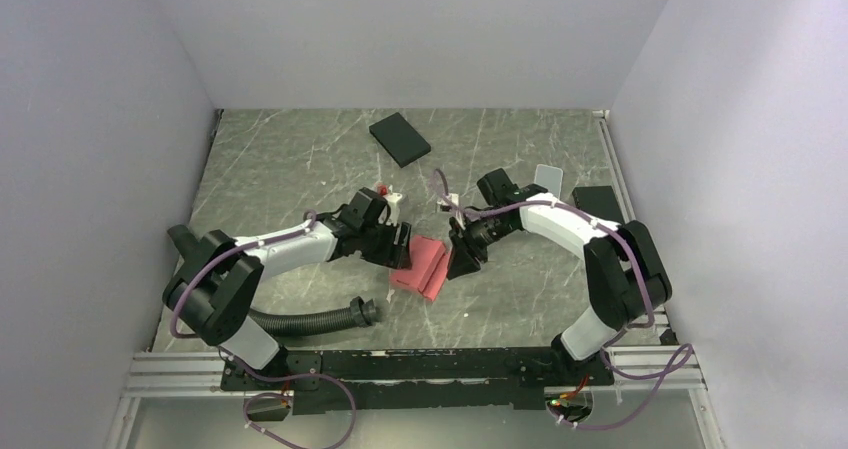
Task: Fold the paper box
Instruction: Close the paper box at the center of the board.
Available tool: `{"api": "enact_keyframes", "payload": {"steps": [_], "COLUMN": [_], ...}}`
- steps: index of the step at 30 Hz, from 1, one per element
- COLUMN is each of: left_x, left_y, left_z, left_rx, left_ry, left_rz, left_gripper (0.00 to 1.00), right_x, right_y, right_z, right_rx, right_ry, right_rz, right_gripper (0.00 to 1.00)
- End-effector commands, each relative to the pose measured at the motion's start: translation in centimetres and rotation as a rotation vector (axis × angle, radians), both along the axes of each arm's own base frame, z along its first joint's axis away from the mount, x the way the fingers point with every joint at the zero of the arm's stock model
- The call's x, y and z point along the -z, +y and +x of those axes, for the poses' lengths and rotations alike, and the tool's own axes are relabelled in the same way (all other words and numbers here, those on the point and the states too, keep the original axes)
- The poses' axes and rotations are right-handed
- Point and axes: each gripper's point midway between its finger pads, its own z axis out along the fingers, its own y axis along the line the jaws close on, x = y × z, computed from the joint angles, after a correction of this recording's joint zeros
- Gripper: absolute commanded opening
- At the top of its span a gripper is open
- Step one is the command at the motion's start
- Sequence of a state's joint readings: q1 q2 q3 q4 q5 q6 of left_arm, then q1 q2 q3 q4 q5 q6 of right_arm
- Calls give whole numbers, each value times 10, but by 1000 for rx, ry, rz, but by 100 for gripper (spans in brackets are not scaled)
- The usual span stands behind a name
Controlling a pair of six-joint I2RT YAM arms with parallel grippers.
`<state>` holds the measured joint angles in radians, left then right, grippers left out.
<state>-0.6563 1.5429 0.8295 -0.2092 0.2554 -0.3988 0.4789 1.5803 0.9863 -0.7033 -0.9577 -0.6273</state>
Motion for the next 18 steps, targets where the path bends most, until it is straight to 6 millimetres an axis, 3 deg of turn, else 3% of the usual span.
{"api": "enact_keyframes", "payload": {"steps": [1,4,7,14,18], "left_x": [0,8,14,16,16], "left_y": [-13,-14,-14,-11,-10], "left_z": [-1,-4,-6,-7,-8], "left_rx": [14,7,-4,-25,-38], "left_ry": [16,27,34,34,39], "left_rz": [9,44,71,95,94], "left_gripper": [68,67,67,67,68], "right_x": [-6,-6,-7,19,27], "right_y": [1,0,1,-17,-18], "right_z": [7,7,14,29,27], "right_rx": [169,274,375,691,732], "right_ry": [259,404,416,481,602], "right_rz": [56,67,83,25,26], "right_gripper": [36,37,42,53,55]}}
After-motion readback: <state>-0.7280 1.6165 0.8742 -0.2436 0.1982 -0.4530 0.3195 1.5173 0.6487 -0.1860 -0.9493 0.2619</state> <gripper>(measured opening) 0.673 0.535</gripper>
